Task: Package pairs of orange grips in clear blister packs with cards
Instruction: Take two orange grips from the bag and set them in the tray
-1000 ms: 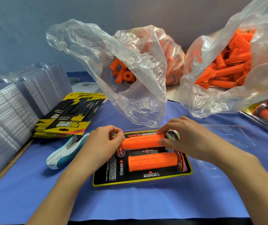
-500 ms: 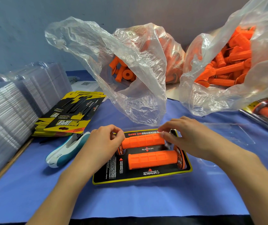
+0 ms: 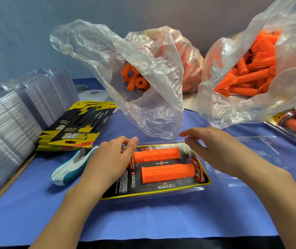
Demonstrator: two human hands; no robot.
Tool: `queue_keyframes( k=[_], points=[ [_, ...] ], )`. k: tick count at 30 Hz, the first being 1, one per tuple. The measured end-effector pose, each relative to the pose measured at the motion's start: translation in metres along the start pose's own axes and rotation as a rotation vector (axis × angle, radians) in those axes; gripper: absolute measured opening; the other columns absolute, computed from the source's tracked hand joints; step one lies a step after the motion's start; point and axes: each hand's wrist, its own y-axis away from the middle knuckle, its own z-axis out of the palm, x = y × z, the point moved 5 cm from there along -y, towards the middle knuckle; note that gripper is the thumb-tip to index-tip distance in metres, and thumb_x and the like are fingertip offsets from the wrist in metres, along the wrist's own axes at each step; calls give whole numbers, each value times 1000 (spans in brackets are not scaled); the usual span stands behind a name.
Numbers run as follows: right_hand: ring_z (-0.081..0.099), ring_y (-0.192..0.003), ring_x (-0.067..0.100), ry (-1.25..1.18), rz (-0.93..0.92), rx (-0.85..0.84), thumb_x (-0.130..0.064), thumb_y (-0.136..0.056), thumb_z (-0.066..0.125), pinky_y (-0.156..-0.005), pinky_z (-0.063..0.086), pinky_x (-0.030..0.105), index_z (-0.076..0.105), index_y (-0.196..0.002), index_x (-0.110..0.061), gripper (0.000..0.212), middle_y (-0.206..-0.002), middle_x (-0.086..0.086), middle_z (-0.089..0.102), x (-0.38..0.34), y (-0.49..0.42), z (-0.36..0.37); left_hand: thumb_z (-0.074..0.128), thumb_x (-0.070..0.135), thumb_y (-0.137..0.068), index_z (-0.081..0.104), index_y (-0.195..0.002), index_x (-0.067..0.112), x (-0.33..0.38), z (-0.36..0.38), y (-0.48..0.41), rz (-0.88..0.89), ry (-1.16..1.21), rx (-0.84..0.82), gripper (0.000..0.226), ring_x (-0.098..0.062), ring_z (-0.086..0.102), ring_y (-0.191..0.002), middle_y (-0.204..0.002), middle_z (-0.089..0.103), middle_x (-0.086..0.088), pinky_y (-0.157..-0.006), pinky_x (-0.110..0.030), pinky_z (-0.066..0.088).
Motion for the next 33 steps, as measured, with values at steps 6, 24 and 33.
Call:
queue_keyframes(
  k=[6,24,33],
  points=[
    [59,-102,21,-41,-28,185,-28,-99,48,-85,48,42,59,-129,-32,32,-105,-13,68,-6,7,-13,30,59,-98,62,-79,21,-4,-17,-2,-12,-4,106,54,-29,57,-77,-69,61,3,-69,-43,47],
    [40,-59,17,-1438,1018,723,-17,-99,48,-36,37,17,53,-89,-15,11,-80,4,47,26,143,-9,40,56,-98,59,-92,27,-64,-30,62,-272,-89,-47,35,-27,62,-100,-91,66,-1,-78,-32,45],
    [56,-99,29,-1243,1144,994,-19,-93,55,-95,46,40,34,-142,-5,56,-115,13,51,28,148,-7,51,60,-92,57,-101,17,-60,-18,53,-355,194,-287,44,-21,56,-43,-62,60,-6,-45,-25,44]
  ],
)
